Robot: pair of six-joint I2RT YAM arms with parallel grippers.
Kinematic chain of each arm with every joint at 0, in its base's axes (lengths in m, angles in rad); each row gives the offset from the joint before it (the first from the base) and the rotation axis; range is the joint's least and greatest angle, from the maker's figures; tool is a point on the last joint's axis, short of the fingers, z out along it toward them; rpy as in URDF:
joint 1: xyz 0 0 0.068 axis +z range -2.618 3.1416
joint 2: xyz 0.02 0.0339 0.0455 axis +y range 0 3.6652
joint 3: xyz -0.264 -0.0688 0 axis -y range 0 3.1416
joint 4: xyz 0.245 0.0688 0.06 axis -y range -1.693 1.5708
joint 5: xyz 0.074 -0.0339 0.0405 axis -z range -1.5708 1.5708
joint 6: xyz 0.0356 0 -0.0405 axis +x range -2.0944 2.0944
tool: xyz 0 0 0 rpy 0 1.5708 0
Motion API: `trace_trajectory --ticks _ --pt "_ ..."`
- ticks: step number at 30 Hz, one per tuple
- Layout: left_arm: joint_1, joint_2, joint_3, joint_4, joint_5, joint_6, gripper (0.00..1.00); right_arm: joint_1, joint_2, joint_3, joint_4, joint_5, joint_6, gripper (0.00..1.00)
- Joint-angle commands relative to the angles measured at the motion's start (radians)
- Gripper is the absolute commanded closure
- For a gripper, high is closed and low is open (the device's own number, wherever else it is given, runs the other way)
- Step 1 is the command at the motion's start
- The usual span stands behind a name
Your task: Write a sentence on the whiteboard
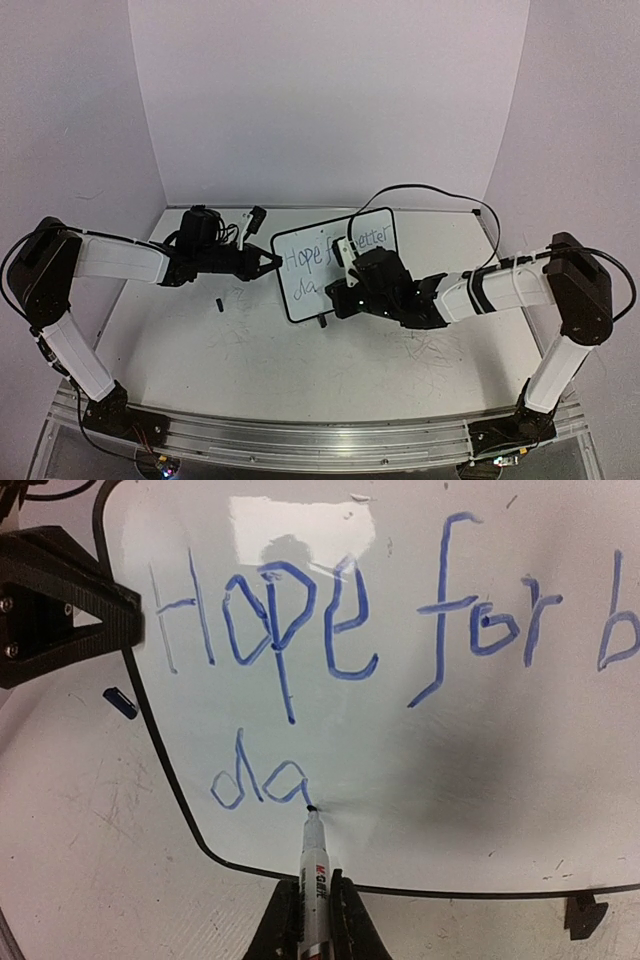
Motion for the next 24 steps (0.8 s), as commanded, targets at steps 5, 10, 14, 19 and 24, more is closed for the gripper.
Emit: trace_trajectory --ticks 5,10,14,19,24 --pt "0.005 -0.02 0.0 -0.025 -0.076 0.05 1.0 -0.012 -0.063 -0.008 0.038 0.012 -0.006 1.0" --pt "0.005 -0.021 0.001 -0.025 -0.078 0.049 1.0 -0.014 -0.086 -0.024 0.07 -0.005 -0.004 1.0" --pt "0.005 -0.02 0.002 -0.027 -0.074 0.051 1.0 -0.016 -0.07 -0.001 0.07 0.003 -0.007 1.0" --pt "0.004 -0.025 0.0 -0.027 -0.076 0.05 1.0 -0.017 -0.033 0.027 0.065 -0.005 -0.007 1.0" --pt "0.004 -0.028 -0.001 -0.028 -0.079 0.052 1.0 -0.017 -0.016 0.03 0.062 0.001 -0.009 1.0"
